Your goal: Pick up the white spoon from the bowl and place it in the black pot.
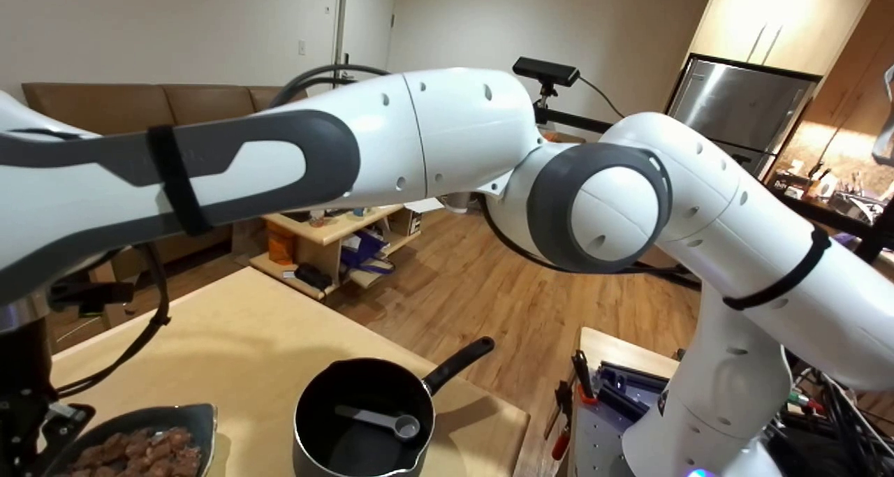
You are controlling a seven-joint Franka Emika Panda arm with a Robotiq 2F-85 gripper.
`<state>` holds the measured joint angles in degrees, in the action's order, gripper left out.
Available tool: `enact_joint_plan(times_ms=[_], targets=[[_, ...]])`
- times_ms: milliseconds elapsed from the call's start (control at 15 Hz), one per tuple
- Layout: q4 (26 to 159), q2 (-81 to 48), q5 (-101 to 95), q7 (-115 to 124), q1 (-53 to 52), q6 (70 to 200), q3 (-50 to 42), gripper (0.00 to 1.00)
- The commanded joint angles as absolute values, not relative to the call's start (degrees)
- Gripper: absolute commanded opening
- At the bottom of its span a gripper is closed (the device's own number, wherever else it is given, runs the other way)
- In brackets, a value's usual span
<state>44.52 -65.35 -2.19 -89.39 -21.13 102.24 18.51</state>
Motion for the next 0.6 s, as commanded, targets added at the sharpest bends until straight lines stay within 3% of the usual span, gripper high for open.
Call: enact_joint_plan(times_ms=[0, 533], targets=[[49.23, -63.02, -1.97, -87.68, -20.23, 104.14, 18.12, 0.37], [45.35, -69.52, -1.11, -76.85, -21.16, 112.82, 14.11, 0.88]])
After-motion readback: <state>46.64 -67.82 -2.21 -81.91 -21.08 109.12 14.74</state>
